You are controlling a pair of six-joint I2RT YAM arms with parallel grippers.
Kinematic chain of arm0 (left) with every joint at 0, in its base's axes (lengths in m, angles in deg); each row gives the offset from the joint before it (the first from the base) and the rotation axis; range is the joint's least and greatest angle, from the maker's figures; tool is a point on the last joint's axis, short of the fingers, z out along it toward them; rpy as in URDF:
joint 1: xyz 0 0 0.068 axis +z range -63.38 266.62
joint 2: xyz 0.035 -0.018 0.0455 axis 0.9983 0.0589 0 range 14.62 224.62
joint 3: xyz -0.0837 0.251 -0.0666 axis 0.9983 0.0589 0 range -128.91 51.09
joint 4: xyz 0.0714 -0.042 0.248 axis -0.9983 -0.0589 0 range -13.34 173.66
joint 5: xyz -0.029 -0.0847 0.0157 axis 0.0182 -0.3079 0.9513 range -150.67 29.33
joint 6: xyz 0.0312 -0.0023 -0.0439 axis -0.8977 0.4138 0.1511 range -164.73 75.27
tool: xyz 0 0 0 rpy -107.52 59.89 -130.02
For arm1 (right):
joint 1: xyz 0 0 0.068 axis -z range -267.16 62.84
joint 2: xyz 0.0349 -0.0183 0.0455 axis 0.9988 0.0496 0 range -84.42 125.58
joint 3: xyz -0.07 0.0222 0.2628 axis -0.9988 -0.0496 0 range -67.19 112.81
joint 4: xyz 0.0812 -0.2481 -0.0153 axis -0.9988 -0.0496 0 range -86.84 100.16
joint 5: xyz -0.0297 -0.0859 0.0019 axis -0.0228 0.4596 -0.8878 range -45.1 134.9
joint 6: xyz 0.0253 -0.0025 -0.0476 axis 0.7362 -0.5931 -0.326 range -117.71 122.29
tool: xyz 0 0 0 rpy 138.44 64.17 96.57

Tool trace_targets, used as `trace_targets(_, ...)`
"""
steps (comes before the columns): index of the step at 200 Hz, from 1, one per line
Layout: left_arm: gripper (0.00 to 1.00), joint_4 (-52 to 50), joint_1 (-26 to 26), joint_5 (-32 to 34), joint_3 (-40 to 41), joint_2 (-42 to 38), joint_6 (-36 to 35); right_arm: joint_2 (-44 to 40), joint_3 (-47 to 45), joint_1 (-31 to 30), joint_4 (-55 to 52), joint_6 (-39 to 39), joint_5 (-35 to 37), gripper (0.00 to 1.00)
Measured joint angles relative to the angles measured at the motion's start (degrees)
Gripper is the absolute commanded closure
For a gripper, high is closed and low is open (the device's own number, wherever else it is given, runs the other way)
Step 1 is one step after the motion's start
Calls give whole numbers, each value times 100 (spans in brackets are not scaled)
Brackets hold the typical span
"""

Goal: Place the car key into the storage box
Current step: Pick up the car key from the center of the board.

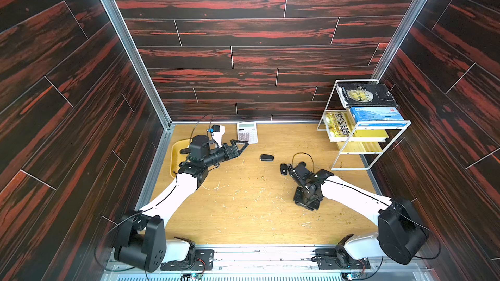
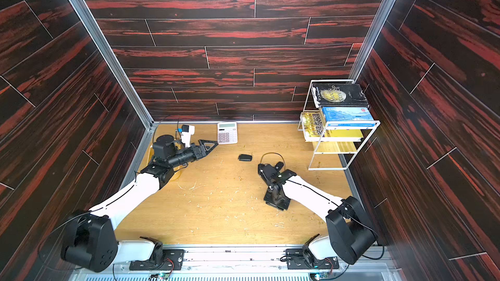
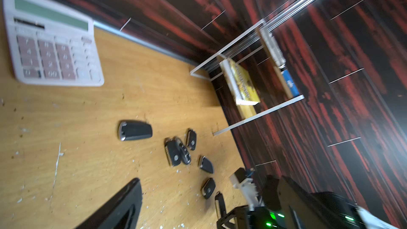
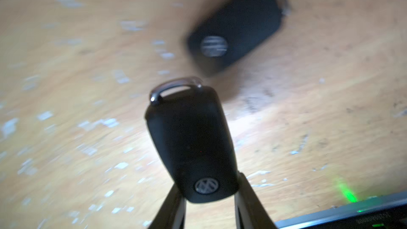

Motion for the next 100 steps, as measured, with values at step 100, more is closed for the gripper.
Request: trace_targets(100, 13, -1012, -20, 109, -638, 1043, -140, -398, 1414, -256, 389, -1759, -326, 100)
